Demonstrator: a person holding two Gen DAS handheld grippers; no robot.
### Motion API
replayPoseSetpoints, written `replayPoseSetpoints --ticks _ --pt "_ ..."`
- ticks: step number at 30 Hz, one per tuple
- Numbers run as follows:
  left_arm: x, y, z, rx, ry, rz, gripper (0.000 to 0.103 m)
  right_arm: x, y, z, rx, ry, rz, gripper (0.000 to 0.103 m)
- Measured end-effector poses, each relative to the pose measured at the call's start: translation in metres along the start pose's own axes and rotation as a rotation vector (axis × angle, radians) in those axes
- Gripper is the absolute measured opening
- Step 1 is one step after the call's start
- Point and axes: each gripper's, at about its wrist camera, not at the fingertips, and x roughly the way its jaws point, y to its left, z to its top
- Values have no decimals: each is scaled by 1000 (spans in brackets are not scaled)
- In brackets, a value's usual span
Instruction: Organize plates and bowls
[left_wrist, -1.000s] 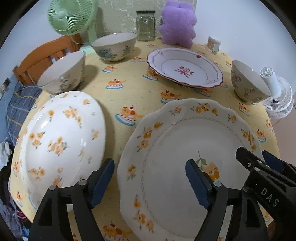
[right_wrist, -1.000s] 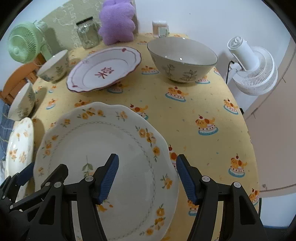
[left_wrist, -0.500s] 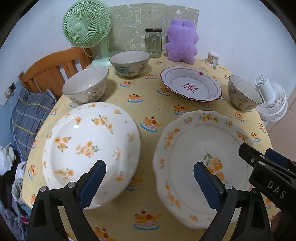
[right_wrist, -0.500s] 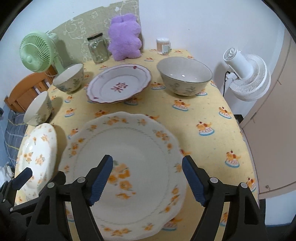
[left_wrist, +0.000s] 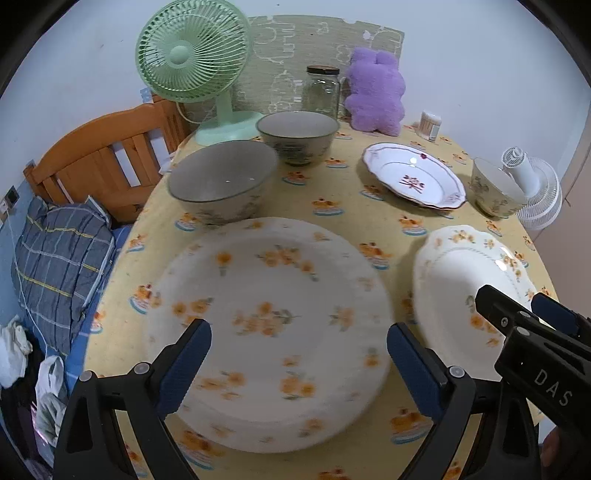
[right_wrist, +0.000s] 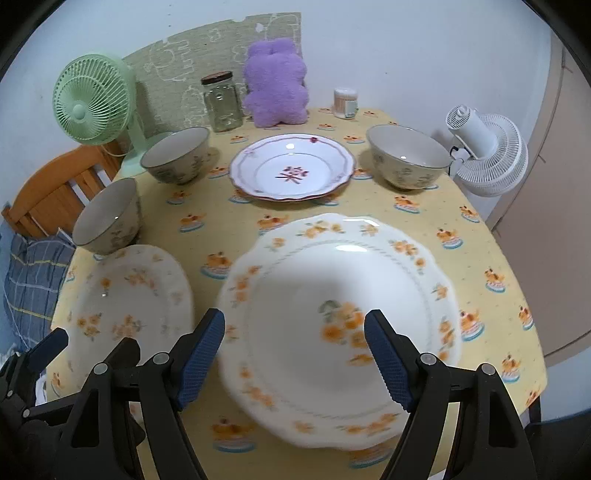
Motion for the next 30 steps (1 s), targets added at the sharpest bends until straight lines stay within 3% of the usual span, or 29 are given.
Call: replayPoseSetpoints --ticks 15,24,26,30 --pt "27 69 13 -9 47 8 96 22 73 3 -30 21 8 81" --pt "61 78 22 -12 91 22 89 60 99 14 -70 65 51 80" --pt "64 78 23 2 71 48 89 65 103 16 -74 69 66 74" --pt "75 78 25 26 85 71 89 79 110 16 -83 93 81 72"
